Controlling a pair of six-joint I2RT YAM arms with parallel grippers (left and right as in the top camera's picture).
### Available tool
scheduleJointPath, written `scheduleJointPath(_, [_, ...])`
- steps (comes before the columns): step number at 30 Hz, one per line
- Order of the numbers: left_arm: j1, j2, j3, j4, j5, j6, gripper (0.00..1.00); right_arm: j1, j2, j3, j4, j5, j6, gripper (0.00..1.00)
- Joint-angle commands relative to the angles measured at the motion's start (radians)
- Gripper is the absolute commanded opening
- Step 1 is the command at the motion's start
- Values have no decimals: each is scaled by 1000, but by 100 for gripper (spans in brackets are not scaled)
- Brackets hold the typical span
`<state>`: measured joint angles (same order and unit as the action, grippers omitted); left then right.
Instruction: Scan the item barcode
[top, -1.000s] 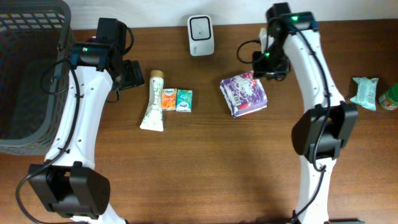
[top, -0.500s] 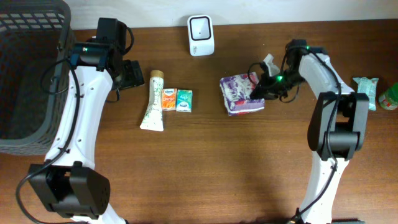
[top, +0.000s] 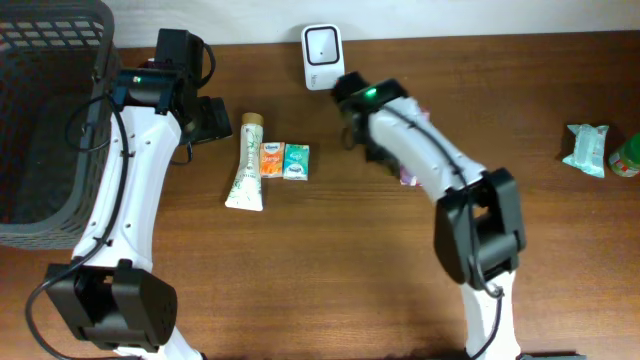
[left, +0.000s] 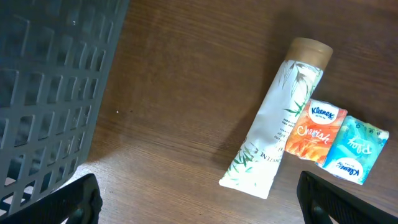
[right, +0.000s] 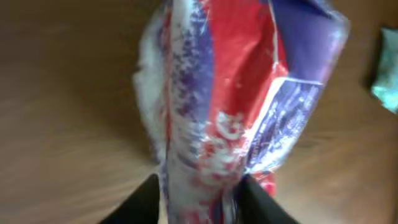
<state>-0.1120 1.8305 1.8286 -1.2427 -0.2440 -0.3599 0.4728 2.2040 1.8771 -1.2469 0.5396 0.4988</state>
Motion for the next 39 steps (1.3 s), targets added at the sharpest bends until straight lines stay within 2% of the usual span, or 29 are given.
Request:
scheduleJointPath(1, [-5, -13, 2, -1, -7, -7, 99, 116, 2, 40, 24, -114, 6, 83])
scheduleJointPath(2, [-5, -13, 2, -1, -7, -7, 99, 143, 2, 111, 4, -114, -57, 99])
scheduleJointPath(5, [-5, -13, 2, -1, -7, -7, 99, 79, 2, 329, -135, -134, -114, 99])
scheduleJointPath(8, [-5, -13, 2, -1, -7, -6, 99, -143, 3, 364, -186, -427, -360, 99])
scheduleJointPath(10, [-5, -13, 2, -1, -7, -6, 99, -300, 7, 311, -202, -708, -578, 99])
scheduleJointPath(11, [-5, -13, 2, -1, -7, -6, 99, -416, 11, 239, -203, -943, -743, 100])
scheduleJointPath(12, [-5, -13, 2, -1, -7, -6, 99, -471, 11, 183, -182, -1051, -808, 96])
scheduleJointPath(13, [-5, -13, 2, -1, -7, -7, 99, -539, 11, 97, -122, -1168, -859, 92])
scheduleJointPath(15, [-5, -13, 2, -1, -7, -6, 99, -592, 11, -35, 4, -1291, -861, 89])
scheduleJointPath(17, [-5, -13, 2, -1, -7, -7, 99, -573, 11, -147, 124, -1322, -860, 89])
scheduleJointPath(20, [-5, -13, 2, -1, -7, -7, 99, -515, 12, -249, 239, -1313, -822, 86])
scheduleJointPath(22, [-5, -13, 2, -1, -7, -6, 99, -481, 13, -290, 288, -1314, -796, 64])
scheduleJointPath(23, [-5, -13, 2, -1, -7, -6, 99, -460, 13, -295, 286, -1314, -787, 57])
scheduleJointPath(24, [-5, -13, 2, -1, -7, -7, 99, -443, 13, -295, 286, -1315, -769, 47])
scheduleJointPath(26, [-5, -13, 2, -1, -7, -6, 99, -413, 13, -295, 293, -1314, -727, 4])
scheduleJointPath(28, [-5, -13, 2, -1, -7, -7, 99, -399, 11, -254, 297, -1321, -619, 4])
scheduleJointPath(30, [-5, -13, 2, -1, -7, -6, 99, -399, -19, -151, 294, -1421, -593, 4])
scheduleJointPath(32, [-5, -13, 2, -1, -7, -6, 99, -399, -35, 32, 348, -1449, -445, 4])
scheduleJointPath(33, [-5, -13, 2, -1, -7, -6, 99, -397, -35, 77, 431, -1448, -359, 4])
scheduleJointPath(34, [-5, -13, 2, -1, -7, -6, 99, -391, -35, 90, 608, -1439, -217, 4])
scheduleJointPath(36, [-5, -13, 2, -1, -7, -6, 99, -365, -24, 90, 813, -1258, 41, 4])
scheduleJointPath(39, [-5, -13, 2, -1, -7, -6, 99, -283, 26, 90, 998, -1181, 78, 4])
